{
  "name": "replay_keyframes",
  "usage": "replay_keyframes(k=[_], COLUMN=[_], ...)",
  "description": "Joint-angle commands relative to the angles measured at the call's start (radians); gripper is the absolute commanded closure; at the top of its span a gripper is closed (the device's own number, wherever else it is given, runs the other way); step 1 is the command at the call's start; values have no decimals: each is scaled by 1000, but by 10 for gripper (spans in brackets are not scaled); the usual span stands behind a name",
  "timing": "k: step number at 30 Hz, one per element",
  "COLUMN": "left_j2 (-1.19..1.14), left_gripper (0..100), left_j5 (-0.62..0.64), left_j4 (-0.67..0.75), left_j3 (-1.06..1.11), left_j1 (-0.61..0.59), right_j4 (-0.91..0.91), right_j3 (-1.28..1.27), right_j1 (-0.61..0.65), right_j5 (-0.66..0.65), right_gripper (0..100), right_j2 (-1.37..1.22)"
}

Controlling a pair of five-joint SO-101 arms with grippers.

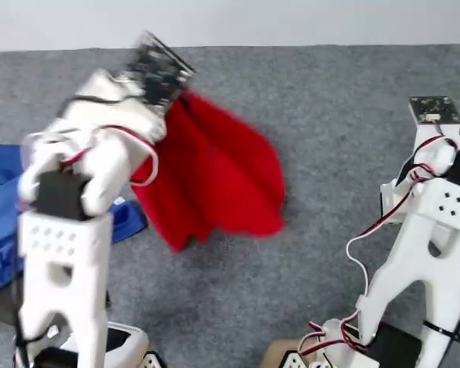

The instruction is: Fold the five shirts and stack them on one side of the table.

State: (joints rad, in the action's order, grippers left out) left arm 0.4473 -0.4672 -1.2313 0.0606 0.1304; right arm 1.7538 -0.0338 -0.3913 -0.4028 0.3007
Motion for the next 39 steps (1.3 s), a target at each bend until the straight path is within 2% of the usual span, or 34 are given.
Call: replay_keyframes(k=[1,6,8,12,17,23,26,29,39], left_j2=[-41,-140,-183,-250,-265,-265,-265,-265,-198], left_gripper=[994,985,964,891,832,811,811,815,813], left_j5=[8,-23,-75,-94,-112,-112,-112,-106,-17], left_j4=[-23,12,11,6,-75,-241,-394,-529,-512], left_j3=[193,363,384,369,254,-50,-188,-231,74], left_j1=[-46,-224,-301,-437,-499,-503,-420,-264,216], right_j4=[42,42,42,42,42,42,42,41,41], right_j3=[5,5,5,5,5,-40,-80,-94,-94], right_j1=[5,10,10,10,10,10,10,10,10], right_j5=[-12,-12,-12,-12,-14,-14,-14,-14,-14], right_gripper=[989,989,989,989,989,989,989,989,989], right_j2=[42,41,38,33,33,41,42,42,42])
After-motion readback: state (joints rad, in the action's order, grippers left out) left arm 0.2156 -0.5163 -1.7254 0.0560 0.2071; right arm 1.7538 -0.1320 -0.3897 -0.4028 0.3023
